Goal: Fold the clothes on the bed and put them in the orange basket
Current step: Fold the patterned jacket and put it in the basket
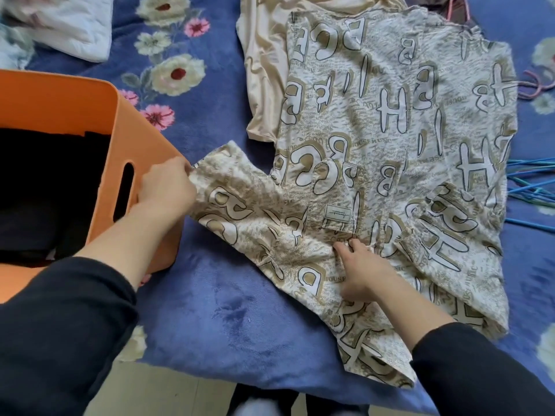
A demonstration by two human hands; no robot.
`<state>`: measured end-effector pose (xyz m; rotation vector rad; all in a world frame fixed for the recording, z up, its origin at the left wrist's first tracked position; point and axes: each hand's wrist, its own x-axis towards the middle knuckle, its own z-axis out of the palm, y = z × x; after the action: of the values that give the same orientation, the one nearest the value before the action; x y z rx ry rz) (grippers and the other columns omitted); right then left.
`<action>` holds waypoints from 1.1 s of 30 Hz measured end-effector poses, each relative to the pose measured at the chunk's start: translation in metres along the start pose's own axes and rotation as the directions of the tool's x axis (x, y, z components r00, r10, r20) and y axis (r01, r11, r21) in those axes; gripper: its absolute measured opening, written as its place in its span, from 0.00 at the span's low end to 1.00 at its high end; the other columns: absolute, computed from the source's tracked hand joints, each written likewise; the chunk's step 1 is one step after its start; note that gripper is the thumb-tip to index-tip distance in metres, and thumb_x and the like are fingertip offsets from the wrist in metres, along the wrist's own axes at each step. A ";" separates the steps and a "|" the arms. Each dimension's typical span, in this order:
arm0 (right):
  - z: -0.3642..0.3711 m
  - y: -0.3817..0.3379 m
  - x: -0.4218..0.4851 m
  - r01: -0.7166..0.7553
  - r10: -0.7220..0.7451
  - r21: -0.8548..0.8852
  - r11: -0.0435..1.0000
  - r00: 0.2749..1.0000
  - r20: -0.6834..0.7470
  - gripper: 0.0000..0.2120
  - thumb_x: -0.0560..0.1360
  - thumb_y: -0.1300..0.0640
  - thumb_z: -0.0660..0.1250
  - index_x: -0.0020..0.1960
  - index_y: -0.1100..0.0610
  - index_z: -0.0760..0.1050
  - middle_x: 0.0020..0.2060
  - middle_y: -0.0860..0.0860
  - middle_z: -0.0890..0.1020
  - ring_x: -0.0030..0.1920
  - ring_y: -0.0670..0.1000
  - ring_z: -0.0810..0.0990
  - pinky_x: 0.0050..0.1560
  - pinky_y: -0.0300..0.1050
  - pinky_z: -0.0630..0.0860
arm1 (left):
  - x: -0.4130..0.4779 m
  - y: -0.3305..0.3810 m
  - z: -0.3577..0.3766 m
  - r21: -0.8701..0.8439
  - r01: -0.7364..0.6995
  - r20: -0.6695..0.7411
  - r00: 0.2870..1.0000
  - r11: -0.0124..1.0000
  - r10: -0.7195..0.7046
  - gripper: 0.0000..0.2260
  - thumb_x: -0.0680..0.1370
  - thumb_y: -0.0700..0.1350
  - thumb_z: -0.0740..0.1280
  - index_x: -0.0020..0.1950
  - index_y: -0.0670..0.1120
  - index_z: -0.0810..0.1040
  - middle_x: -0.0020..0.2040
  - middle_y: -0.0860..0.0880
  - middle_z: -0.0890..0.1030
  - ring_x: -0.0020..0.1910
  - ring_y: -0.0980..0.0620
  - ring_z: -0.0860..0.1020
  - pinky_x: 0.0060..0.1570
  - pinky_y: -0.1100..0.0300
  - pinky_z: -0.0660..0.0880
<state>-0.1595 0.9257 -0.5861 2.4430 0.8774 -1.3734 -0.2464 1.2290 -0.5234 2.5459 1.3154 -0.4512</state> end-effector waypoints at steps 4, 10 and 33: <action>0.004 0.000 0.003 0.000 0.000 0.001 1.000 1.000 -0.005 0.46 0.70 0.59 0.68 0.79 0.48 0.43 0.77 0.56 0.49 0.74 0.58 0.62 0.63 0.52 0.75 | -0.027 0.010 0.034 -0.204 -0.094 -0.206 0.977 0.974 0.052 0.23 0.76 0.39 0.62 0.72 0.42 0.64 0.68 0.37 0.66 0.66 0.37 0.65 0.65 0.46 0.62; 0.007 0.000 0.003 0.018 -0.017 0.000 1.000 1.000 -0.013 0.46 0.71 0.58 0.68 0.79 0.49 0.42 0.78 0.56 0.48 0.76 0.59 0.58 0.67 0.53 0.72 | -0.066 0.012 0.095 -0.730 0.648 0.512 0.729 0.216 -0.455 0.32 0.71 0.56 0.71 0.68 0.40 0.68 0.64 0.43 0.73 0.60 0.44 0.73 0.54 0.49 0.72; 0.099 0.109 -0.059 0.205 -0.211 -0.072 0.976 0.810 -0.548 0.27 0.76 0.45 0.54 0.68 0.59 0.73 0.69 0.55 0.73 0.70 0.54 0.70 0.72 0.49 0.60 | -0.128 0.127 0.145 0.175 -0.683 0.409 0.706 0.709 0.578 0.30 0.78 0.56 0.60 0.76 0.50 0.54 0.79 0.49 0.39 0.77 0.45 0.35 0.71 0.39 0.36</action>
<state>-0.1888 0.7708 -0.6024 2.8554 1.3020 -0.6865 -0.2349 1.0111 -0.6002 2.7882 0.1873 -0.9281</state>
